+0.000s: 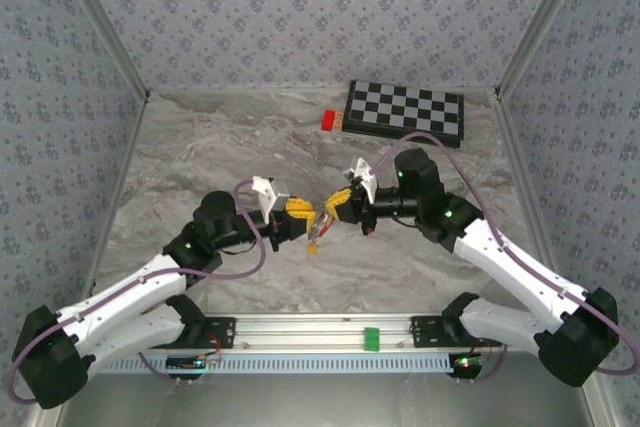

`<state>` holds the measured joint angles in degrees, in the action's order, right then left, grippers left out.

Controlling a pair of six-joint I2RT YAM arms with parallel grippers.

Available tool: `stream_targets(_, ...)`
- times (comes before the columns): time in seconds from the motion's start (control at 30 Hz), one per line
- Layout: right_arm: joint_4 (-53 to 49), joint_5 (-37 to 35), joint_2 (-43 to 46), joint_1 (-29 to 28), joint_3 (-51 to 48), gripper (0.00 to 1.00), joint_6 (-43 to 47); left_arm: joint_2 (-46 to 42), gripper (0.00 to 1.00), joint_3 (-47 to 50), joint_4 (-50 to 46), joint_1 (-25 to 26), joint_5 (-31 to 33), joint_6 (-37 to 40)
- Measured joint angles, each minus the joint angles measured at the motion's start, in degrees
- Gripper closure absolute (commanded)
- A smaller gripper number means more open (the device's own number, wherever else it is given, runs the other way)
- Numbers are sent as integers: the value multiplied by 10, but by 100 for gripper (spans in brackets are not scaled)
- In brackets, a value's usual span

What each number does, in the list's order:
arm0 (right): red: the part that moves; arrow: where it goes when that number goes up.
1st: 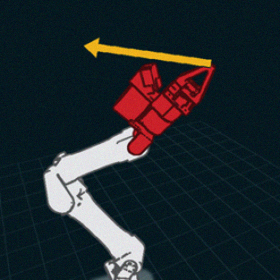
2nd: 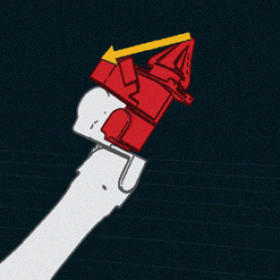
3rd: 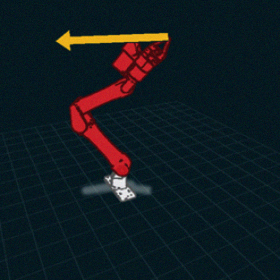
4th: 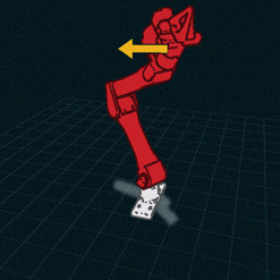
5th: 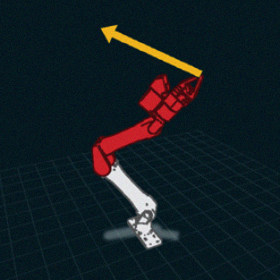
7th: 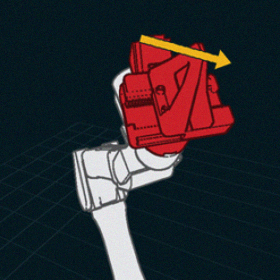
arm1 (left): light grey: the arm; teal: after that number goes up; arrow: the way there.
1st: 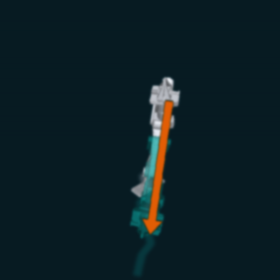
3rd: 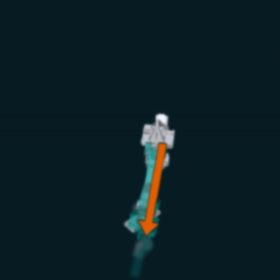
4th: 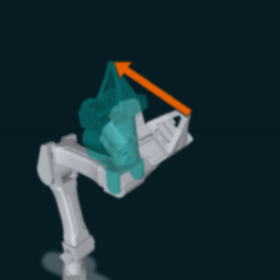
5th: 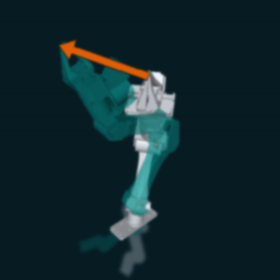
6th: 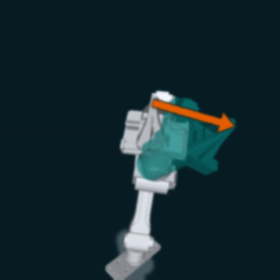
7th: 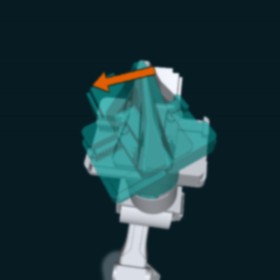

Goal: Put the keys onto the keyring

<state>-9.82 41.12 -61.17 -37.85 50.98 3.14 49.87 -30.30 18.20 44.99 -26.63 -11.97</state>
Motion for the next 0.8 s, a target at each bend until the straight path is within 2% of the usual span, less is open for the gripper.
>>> stream_targets(0.33,-89,23,-44,-2,26,100,57,-14,75,-19,-54,-4,-24,37)
stream_targets(0.8,-95,48,-51,-17,37,100,75,13,75,-34,-78,-4,-51,54)
